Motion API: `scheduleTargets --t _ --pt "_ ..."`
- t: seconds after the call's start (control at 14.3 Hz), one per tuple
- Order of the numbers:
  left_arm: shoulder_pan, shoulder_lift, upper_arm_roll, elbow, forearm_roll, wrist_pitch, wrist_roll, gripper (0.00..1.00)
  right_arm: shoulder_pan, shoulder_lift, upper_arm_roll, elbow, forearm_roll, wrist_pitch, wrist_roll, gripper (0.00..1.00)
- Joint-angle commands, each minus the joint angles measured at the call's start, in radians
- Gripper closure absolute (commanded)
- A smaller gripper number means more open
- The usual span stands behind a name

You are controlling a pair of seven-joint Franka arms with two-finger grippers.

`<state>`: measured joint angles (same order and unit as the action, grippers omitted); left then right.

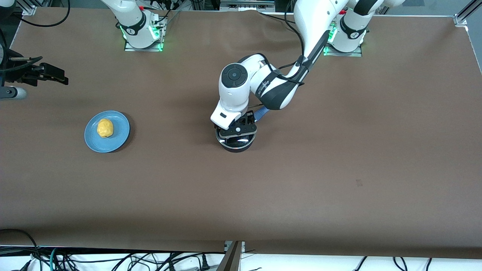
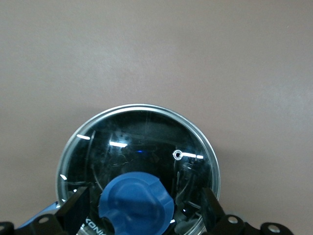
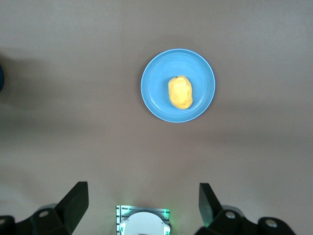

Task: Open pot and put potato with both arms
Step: 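Close the left gripper on the blue knob of the glass lid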

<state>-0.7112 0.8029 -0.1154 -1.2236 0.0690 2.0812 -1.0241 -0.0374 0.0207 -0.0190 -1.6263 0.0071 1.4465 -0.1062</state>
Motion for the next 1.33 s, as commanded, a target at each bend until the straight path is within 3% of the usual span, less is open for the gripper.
scheduleTargets --t 0.0,0.28,0.42,0.7,1.26 --pt "-0.020 0.006 0.014 0.003 0.049 0.003 -0.011 0.00 -0.009 0.004 0.004 0.019 0.005 -0.021 -0.001 0.00" --pt "-0.021 0.002 0.005 -0.014 0.054 0.003 -0.013 0.01 -0.009 0.004 0.004 0.019 0.005 -0.021 -0.001 0.00" --pt "-0.021 -0.007 0.003 -0.036 0.054 0.003 -0.013 0.21 -0.009 0.004 0.004 0.019 0.005 -0.021 -0.001 0.00" --pt "-0.021 -0.014 0.002 -0.043 0.049 0.000 -0.011 0.51 -0.009 0.004 0.004 0.019 0.005 -0.021 -0.001 0.00" --pt "0.030 -0.120 -0.001 -0.056 0.031 -0.084 0.060 0.58 -0.009 0.004 0.004 0.017 0.007 -0.024 -0.001 0.00"
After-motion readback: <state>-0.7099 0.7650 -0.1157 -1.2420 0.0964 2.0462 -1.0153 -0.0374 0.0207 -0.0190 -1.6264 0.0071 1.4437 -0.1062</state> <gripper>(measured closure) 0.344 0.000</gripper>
